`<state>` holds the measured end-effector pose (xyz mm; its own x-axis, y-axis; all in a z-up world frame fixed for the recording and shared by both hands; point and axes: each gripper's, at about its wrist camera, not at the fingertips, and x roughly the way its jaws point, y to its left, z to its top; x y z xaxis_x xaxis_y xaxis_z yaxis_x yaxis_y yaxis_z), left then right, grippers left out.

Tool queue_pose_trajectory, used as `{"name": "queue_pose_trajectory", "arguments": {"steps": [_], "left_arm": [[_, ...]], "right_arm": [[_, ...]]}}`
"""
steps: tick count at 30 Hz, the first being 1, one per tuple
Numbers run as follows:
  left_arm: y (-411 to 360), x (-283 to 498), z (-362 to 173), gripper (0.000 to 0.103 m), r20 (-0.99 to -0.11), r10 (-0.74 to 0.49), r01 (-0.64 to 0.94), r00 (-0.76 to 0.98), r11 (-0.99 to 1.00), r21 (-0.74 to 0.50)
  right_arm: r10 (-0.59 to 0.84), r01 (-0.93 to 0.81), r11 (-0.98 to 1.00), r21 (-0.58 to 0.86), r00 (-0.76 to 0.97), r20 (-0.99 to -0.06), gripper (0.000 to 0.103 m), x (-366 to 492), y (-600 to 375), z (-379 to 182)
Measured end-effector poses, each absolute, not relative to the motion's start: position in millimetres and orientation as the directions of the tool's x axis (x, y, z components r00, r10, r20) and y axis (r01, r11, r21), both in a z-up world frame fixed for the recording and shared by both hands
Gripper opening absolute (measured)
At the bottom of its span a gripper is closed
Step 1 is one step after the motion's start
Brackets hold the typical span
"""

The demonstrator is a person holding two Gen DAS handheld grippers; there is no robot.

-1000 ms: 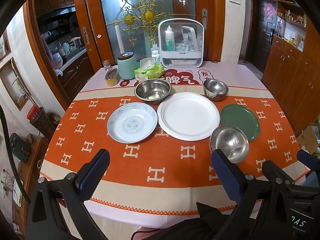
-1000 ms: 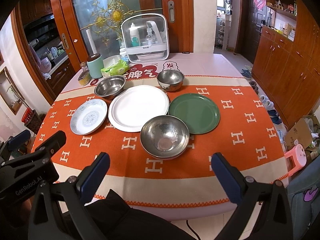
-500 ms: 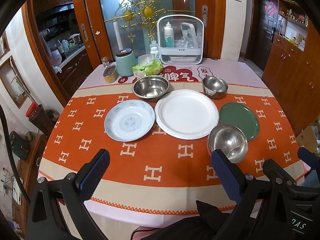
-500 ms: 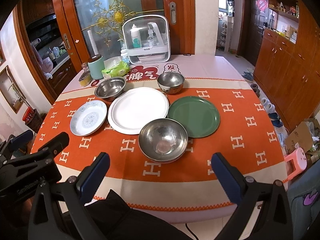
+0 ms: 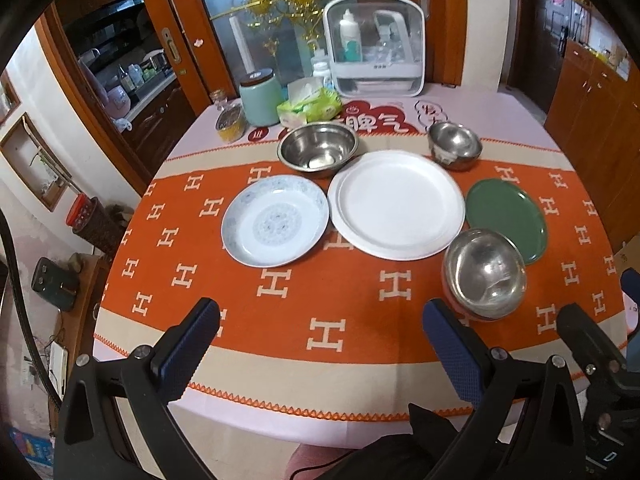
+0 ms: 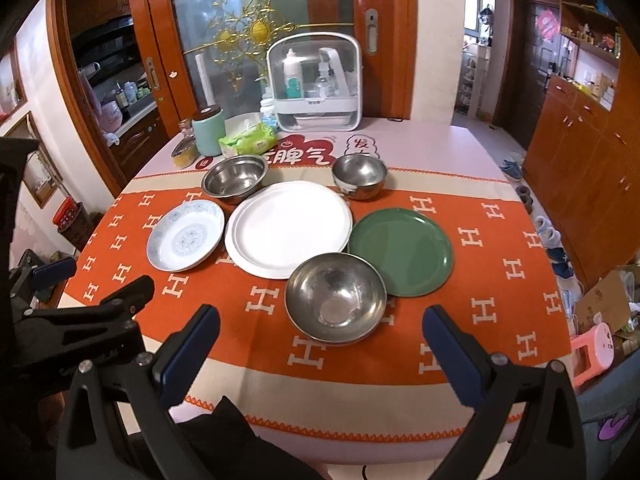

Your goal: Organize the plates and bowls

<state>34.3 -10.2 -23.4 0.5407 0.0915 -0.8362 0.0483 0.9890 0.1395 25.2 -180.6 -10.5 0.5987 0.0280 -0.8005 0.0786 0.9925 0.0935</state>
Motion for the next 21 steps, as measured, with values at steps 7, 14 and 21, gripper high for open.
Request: {"name": "queue_pose_trajectory", "arguments": {"steps": [7,14,21], "left_arm": [[-9,62,-35,0.101,-0.866,0.067,0.061,0.495,0.992,0.112],[-13,93,-49,0.101,-0.891,0.038,0.061,0.453,0.995,0.074],[-19,127,-64,0.101,-0.9,0.034,0.051,0.434,0.997,0.062]], "right_arm": [[0.082,0.052,0.989,0.142,0.602,-0.794,0.102,48,-193,-15],[0.09,0.003,0.993,0.121,0.646,-0.758,0.102,84,-208,-10],[0.112,-0.039,0.993,0.114,0.643,-0.757,0.102,126,-227,-14]]}}
